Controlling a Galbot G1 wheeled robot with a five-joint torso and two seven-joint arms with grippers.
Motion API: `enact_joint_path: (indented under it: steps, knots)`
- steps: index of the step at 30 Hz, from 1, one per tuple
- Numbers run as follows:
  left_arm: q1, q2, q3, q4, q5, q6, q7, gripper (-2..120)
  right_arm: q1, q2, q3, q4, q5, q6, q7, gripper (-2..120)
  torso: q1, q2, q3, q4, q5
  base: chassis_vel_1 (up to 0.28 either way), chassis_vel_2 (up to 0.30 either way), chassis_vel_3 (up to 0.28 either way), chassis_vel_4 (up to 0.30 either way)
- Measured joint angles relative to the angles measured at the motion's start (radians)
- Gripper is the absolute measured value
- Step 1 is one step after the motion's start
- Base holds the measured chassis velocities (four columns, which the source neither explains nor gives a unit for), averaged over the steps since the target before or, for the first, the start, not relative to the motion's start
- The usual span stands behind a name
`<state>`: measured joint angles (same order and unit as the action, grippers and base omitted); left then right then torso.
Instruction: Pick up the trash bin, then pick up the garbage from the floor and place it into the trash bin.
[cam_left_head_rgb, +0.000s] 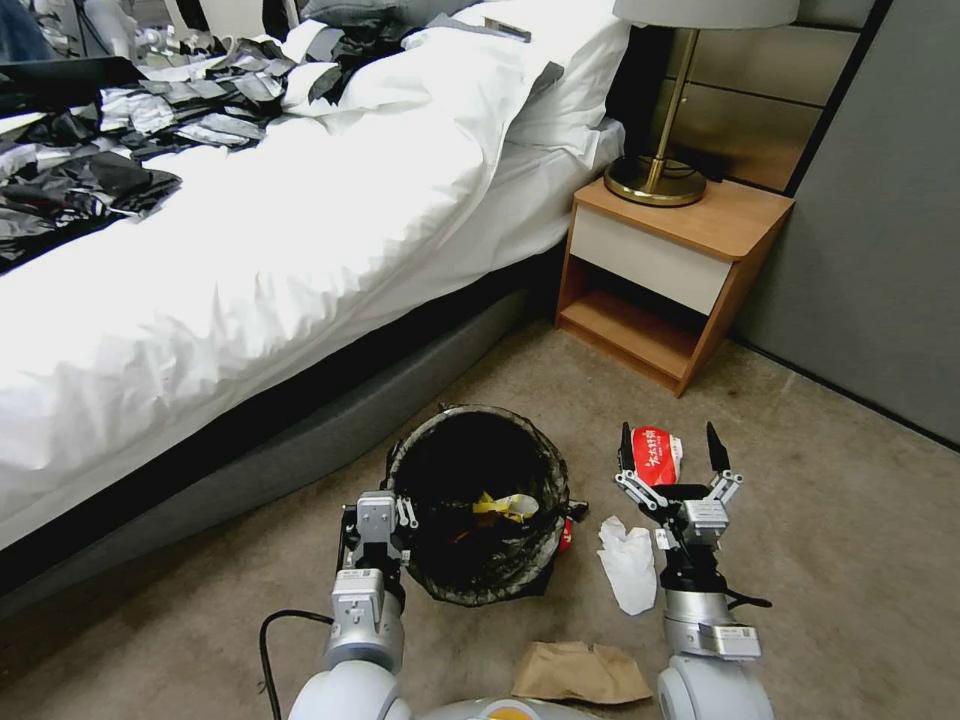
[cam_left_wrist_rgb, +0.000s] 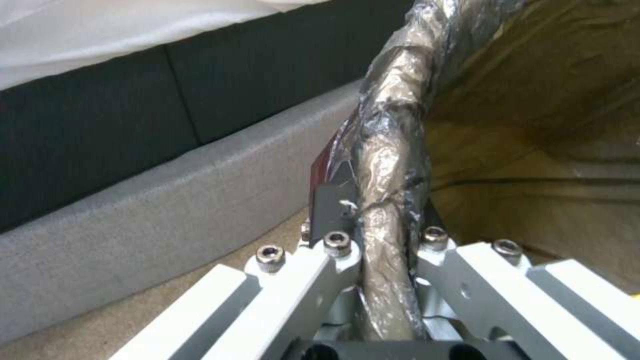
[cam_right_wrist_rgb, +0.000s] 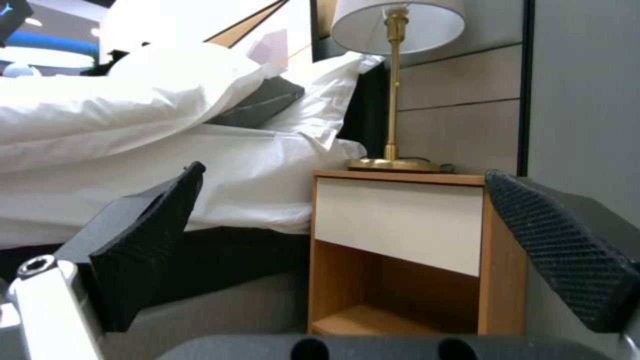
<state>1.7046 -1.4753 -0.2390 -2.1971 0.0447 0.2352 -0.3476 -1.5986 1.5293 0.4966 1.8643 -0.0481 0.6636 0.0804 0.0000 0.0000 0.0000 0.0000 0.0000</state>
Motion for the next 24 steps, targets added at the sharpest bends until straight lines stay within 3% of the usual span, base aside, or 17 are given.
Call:
enact_joint_path:
  steps: [24]
  knots:
    - [-0.001,0.004,-0.002,-0.007,0.000,0.000,0.001,0,-0.006,-0.001,-0.004,0.002,-0.007,0.000,-0.007,100,0.000,0.000,0.000,0.0000,0.0000,0.000,0.000,0.000,0.000]
